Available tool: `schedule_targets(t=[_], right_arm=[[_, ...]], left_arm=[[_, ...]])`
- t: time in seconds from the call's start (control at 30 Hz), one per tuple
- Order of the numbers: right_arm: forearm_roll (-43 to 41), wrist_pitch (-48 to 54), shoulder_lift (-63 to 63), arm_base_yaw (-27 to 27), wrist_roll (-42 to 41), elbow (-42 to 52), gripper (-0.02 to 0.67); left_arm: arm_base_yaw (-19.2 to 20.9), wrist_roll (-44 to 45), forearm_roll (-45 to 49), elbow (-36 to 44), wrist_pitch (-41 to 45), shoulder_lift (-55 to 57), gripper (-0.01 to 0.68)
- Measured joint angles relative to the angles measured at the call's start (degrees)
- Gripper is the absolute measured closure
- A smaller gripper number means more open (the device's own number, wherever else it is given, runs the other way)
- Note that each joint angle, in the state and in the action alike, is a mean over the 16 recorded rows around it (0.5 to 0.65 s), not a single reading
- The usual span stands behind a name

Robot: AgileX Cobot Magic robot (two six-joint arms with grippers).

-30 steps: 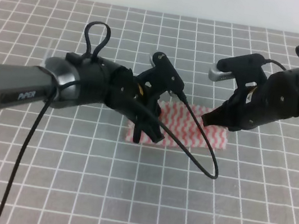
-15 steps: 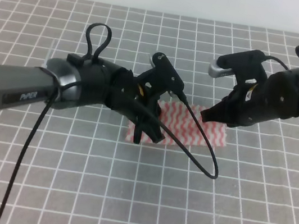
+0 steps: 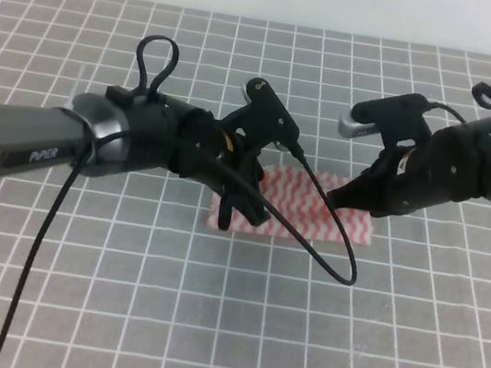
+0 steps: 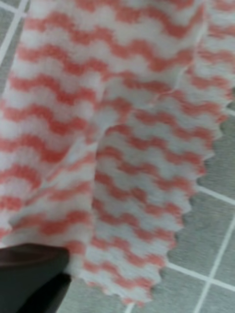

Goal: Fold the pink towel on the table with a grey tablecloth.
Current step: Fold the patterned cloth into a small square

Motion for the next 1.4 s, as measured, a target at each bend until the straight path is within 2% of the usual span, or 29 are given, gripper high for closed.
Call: schedule_targets(t=[1.13,1.27,1.4], right_arm=[[0.1,-6.9,2.9,-1.5,1.1,0.0,0.663],[0.3,-7.2,3.3,-1.6,1.2,0.0,0.650],[0.5,-7.5,3.5,-1.8,1.3,0.0,0.603]], left_arm=[[0.9,-1.3,2.4,0.0,-3.8,1.7,0.673],[0.9,-1.3,2.4,0.0,-4.3,1.7,0.652],[0.9,-1.4,2.5,0.0,-4.8,1.8,0.602]])
